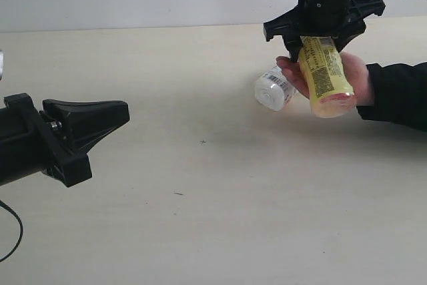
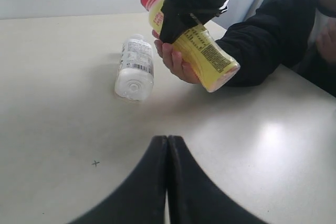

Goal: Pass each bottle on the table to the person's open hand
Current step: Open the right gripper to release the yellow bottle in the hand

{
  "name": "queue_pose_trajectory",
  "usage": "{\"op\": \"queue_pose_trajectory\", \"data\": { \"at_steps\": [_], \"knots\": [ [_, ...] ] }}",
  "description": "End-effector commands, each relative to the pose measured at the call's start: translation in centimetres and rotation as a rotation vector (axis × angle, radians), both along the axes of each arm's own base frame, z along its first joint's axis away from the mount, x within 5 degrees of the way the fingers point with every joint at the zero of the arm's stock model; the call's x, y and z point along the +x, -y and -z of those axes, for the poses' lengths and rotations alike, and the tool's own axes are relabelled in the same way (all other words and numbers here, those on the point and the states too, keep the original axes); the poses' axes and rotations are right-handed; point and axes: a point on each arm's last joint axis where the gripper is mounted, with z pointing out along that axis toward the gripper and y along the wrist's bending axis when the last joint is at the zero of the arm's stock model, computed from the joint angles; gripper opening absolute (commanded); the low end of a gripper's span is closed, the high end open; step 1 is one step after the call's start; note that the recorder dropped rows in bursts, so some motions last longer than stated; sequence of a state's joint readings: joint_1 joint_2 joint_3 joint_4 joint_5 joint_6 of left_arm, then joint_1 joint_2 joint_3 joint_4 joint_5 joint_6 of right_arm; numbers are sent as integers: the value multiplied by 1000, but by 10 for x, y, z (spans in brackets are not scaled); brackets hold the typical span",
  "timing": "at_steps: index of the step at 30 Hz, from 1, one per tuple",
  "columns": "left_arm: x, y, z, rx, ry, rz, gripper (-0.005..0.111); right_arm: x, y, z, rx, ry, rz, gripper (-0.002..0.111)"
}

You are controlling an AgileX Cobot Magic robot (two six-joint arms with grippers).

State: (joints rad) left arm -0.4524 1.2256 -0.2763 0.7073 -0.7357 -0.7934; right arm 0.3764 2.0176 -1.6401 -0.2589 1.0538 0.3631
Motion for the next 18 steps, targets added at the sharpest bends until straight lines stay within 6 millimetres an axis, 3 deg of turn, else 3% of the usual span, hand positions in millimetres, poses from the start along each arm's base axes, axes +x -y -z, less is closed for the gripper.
{"op": "queue_pose_trajectory", "data": {
  "at_steps": [1,5,13,18],
  "knots": [
    [0,-1,0,-2,4,-4,0,6,2,-1,-5,48,-9,0],
    [0,-1,0,-2,4,-4,0,6,4,-2,-28,48,-13,8],
    [0,-1,0,-2,4,-4,0,6,4,-2,-32,44,-11,59],
    [0,-1,0,-2,4,-4,0,6,4,-2,-32,44,-11,77]
  ]
}}
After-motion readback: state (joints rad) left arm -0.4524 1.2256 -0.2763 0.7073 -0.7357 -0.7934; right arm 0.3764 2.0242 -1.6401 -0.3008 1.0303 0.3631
